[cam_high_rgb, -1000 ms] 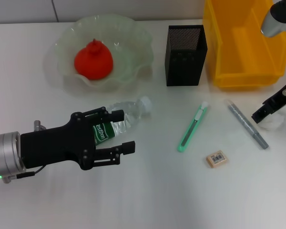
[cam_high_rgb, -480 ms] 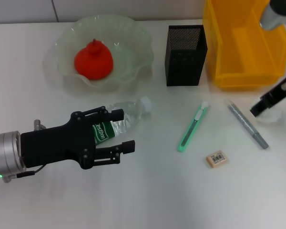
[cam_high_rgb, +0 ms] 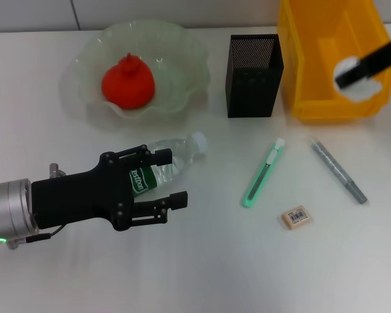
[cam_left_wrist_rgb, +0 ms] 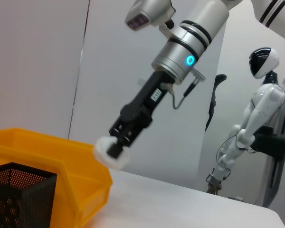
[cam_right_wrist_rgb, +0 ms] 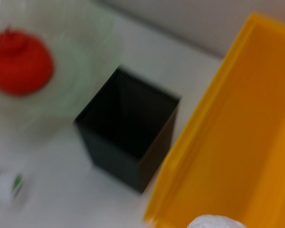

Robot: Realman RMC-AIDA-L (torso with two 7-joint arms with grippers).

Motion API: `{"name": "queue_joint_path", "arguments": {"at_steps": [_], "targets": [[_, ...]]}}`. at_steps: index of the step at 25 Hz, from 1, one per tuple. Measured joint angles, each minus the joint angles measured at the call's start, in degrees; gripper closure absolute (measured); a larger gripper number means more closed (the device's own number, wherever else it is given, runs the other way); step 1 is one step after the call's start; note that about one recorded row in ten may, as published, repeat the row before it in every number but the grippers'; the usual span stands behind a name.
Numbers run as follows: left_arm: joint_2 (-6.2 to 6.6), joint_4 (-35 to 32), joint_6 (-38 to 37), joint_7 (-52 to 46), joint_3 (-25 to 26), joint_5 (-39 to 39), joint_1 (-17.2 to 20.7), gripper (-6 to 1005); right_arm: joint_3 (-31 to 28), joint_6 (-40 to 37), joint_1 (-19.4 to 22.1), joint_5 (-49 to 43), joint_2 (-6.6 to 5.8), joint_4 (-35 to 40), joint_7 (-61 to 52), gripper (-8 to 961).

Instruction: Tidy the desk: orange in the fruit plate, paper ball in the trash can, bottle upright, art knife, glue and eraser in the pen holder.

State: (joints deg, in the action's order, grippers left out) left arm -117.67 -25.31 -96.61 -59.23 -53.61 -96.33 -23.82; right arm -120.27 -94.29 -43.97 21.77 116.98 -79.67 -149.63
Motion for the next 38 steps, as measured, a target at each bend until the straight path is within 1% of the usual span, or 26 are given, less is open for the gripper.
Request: {"name": "queue_joint_path", "arguments": {"at_steps": [2, 6, 7, 8, 11, 16, 18, 23, 29, 31, 35, 38], "targets": [[-0.08, 0.0, 0.07, 0.0, 0.08, 0.0, 0.03, 201, -1.27, 2.48, -0.01, 0.0, -0.05, -0.3, -0.02, 399], [-0.15, 0.0, 0.11, 0.0, 0.53, 0.0, 0.06, 201, -1.64, 8.6, 0.07, 0.0, -0.09, 0.32, -0.05, 400], [-0.16, 0.0, 0.11, 0.0, 0.57, 0.01, 0.06, 201, -1.63, 11.88, 0.14, 0.0, -0.09, 1.55, -0.04, 400], [-0.17, 0.0, 0.15, 0.0, 0.7, 0.04, 0.03, 201, -1.63, 11.88, 0.14, 0.0, -0.09, 1.55, -0.04, 400], [-0.27, 0.0, 0.36, 0.45, 1.24, 0.08, -0.01, 201, -1.63, 16.54, 0.15, -0.01, -0.05, 3.87, 0.0, 399], [-0.43, 0.0, 0.55, 1.27, 2.09, 0.1, 0.04, 201, -1.63, 22.03, 0.18, -0.01, -0.27, 7.47, 0.35, 400], [-0.45, 0.0, 0.57, 1.3, 2.11, 0.1, 0.07, 201, -1.63, 23.65, 0.19, -0.01, -0.29, 8.6, 0.4, 400], [-0.46, 0.0, 0.67, 1.4, 2.11, 0.08, 0.17, 202, -1.24, 27.29, 0.21, 0.2, -0.29, 11.68, 0.55, 349], [-0.52, 0.0, 0.77, 1.81, 2.05, -0.22, 0.18, 202, -1.1, 29.02, 0.68, 0.58, 0.01, 12.24, 0.6, 287], [-0.54, 0.0, 0.81, 1.82, 2.07, -0.26, 0.18, 202, -1.11, 29.41, 0.87, 1.11, 0.09, 12.11, 0.62, 280], [-0.54, 0.0, 0.87, 1.84, 2.02, -0.27, 0.19, 202, -1.1, 31.01, 1.59, 4.68, 0.16, 11.62, 1.4, 266], [-0.54, 0.0, 0.99, 1.85, 1.87, -0.27, 0.36, 202, -1.52, 32.21, 3.11, 10.42, 0.16, 10.8, 3.6, 259]]}}
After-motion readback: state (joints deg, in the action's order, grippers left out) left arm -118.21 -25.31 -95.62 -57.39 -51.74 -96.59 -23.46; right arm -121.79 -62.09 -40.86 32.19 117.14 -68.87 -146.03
